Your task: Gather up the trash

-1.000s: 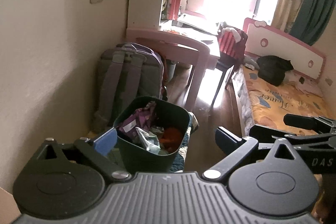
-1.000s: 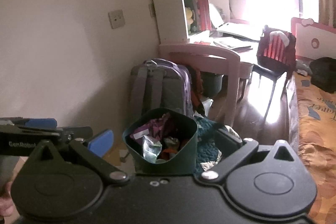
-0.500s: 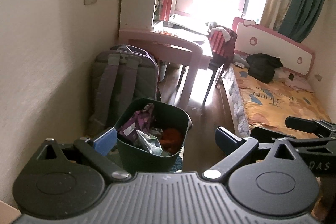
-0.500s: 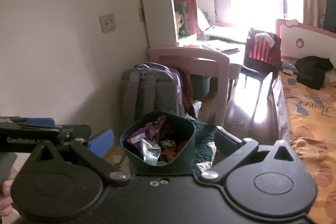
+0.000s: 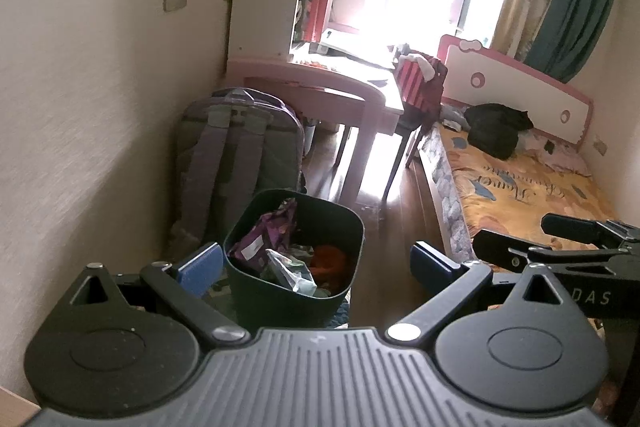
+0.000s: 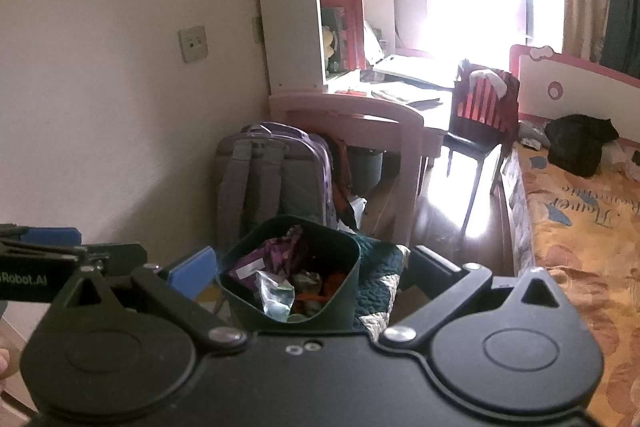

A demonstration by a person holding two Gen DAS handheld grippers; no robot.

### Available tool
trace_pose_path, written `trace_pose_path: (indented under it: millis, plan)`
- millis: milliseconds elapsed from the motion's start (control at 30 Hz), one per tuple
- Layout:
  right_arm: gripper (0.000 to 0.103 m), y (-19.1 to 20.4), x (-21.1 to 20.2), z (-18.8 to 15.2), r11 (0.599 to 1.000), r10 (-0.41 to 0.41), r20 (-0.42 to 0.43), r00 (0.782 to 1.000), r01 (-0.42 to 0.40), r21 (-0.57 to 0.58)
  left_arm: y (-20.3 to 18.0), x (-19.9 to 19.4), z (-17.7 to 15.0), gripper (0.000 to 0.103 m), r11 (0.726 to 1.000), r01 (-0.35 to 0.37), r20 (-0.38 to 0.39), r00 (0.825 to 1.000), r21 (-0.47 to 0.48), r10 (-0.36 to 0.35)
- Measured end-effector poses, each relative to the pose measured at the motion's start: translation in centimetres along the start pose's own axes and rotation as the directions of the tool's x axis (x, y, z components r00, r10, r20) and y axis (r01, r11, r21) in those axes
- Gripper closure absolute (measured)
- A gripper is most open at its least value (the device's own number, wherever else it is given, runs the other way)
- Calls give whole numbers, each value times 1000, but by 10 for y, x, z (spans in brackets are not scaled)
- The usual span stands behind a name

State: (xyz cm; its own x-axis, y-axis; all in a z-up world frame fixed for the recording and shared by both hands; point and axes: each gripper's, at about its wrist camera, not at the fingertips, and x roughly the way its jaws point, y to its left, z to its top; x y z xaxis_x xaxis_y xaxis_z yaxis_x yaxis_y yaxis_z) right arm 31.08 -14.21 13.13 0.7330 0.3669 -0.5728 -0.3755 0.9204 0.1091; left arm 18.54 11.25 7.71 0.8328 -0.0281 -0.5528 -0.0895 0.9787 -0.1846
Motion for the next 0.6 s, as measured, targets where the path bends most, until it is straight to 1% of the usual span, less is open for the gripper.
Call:
trace_pose_path:
  millis: [167, 600]
  plan:
    - [0, 7, 3, 2, 1000, -6, -5, 1000, 6, -10, 7, 0, 0, 2, 1000, -3, -3, 1000, -8, 3]
    - [0, 16, 8, 5, 1000, -16, -14, 1000, 15, -26, 13, -1, -1, 2, 1000, -12, 0, 1000, -25, 12]
